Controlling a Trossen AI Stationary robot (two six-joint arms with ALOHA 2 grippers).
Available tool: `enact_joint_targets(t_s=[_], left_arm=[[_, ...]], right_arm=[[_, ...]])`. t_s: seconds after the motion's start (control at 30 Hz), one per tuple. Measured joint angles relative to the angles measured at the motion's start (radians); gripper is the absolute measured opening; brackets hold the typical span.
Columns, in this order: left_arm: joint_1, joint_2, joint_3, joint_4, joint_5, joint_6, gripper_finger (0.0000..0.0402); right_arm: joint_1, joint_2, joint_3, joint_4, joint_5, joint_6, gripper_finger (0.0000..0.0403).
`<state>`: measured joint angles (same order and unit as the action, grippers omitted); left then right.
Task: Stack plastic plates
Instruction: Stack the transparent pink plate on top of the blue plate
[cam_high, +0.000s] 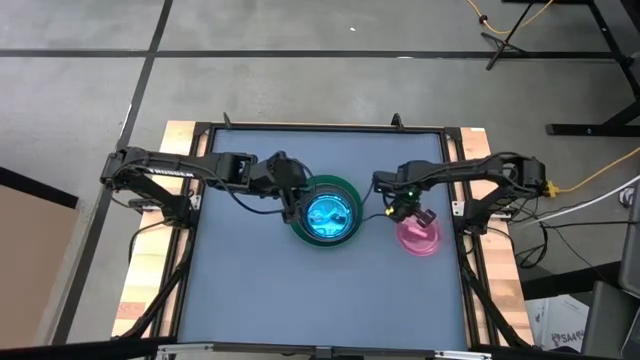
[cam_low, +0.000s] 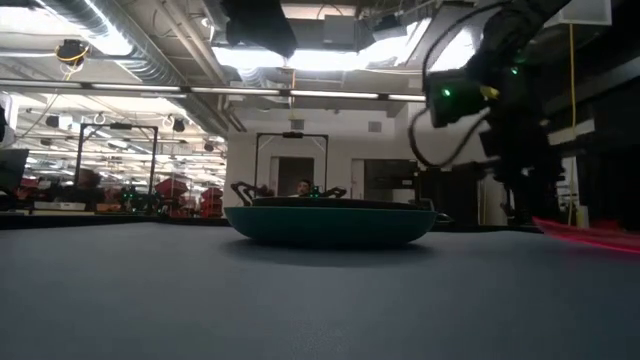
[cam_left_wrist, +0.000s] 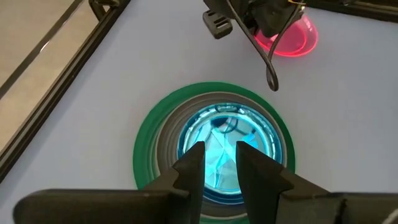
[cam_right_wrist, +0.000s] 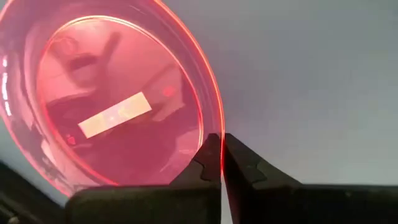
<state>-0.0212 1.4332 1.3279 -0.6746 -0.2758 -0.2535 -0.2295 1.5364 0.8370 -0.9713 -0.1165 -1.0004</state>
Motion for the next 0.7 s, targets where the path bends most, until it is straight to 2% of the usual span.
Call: enact_joint_targets(t_s=[0.43,0.7], left_arm=[[0.0,-0.15,0.0,-0.11,0.001,0.0,0.0084],[0.0,-0.251,0.0,-0.179,0.0,0.002,0.0084]], right_arm=[[0.0,0.0,0.227,-0.064,0.0,0.002,0.0],[0.0,-0.001,0.386,-0.078,-0.02,0.077,0.0]])
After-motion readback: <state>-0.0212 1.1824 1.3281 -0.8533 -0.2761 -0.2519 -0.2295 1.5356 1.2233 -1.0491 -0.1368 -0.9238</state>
